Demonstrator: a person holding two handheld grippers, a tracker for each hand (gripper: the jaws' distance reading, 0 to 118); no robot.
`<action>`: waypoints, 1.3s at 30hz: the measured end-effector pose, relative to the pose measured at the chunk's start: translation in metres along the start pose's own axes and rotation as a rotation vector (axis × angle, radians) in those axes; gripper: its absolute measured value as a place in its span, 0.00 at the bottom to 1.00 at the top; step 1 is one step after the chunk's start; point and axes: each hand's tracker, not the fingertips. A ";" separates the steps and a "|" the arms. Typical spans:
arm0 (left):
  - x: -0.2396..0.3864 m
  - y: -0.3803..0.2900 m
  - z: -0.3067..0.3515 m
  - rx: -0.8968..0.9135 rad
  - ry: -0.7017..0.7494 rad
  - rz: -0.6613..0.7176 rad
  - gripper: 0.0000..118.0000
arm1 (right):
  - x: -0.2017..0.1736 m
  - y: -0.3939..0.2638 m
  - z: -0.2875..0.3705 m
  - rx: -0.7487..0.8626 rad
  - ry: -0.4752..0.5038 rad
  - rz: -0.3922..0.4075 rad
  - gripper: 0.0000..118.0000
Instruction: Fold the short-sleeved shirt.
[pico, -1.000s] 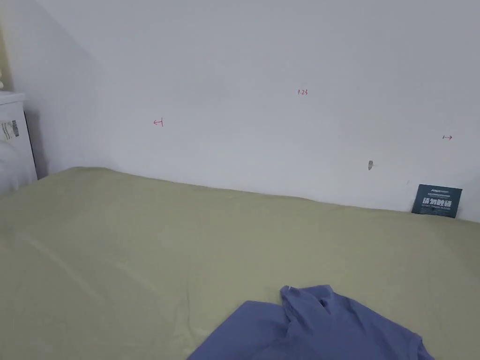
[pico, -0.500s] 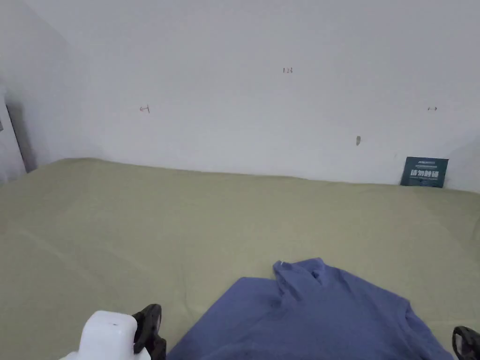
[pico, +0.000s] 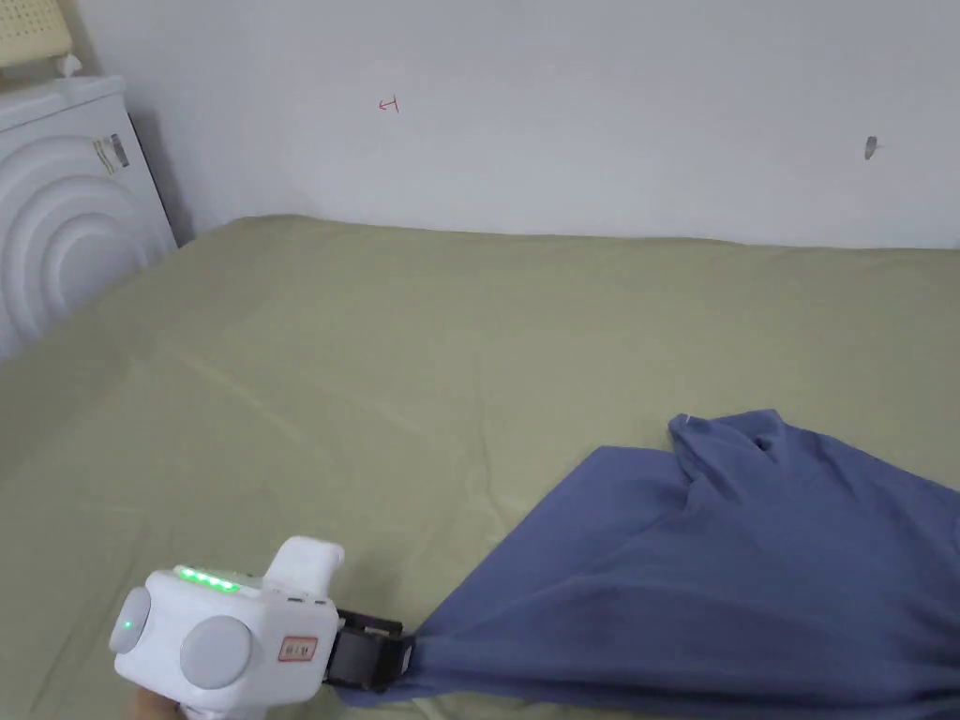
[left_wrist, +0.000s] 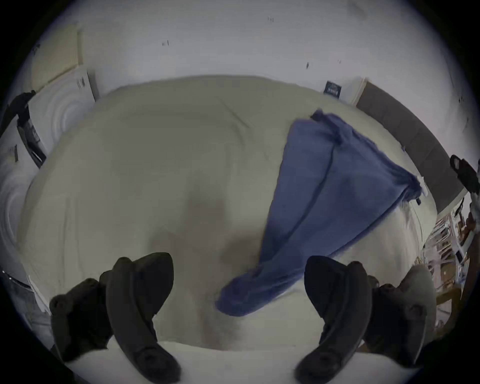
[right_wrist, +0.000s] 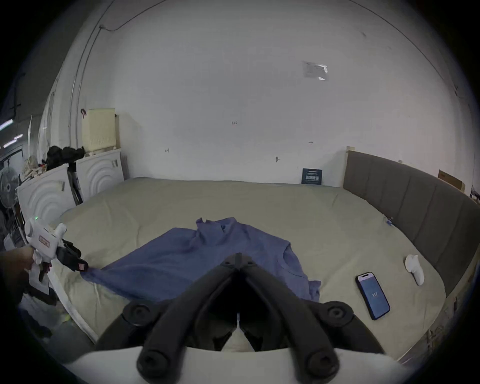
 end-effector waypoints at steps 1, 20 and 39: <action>0.003 -0.003 -0.005 -0.025 -0.040 0.003 0.90 | 0.000 0.001 -0.003 -0.009 0.007 0.004 0.00; 0.023 -0.015 -0.015 -0.001 -0.081 0.077 0.04 | 0.019 0.108 -0.398 -0.660 0.338 0.413 0.76; 0.008 -0.014 -0.012 0.000 -0.144 0.157 0.04 | 0.031 0.085 -0.444 -0.594 0.381 0.233 0.00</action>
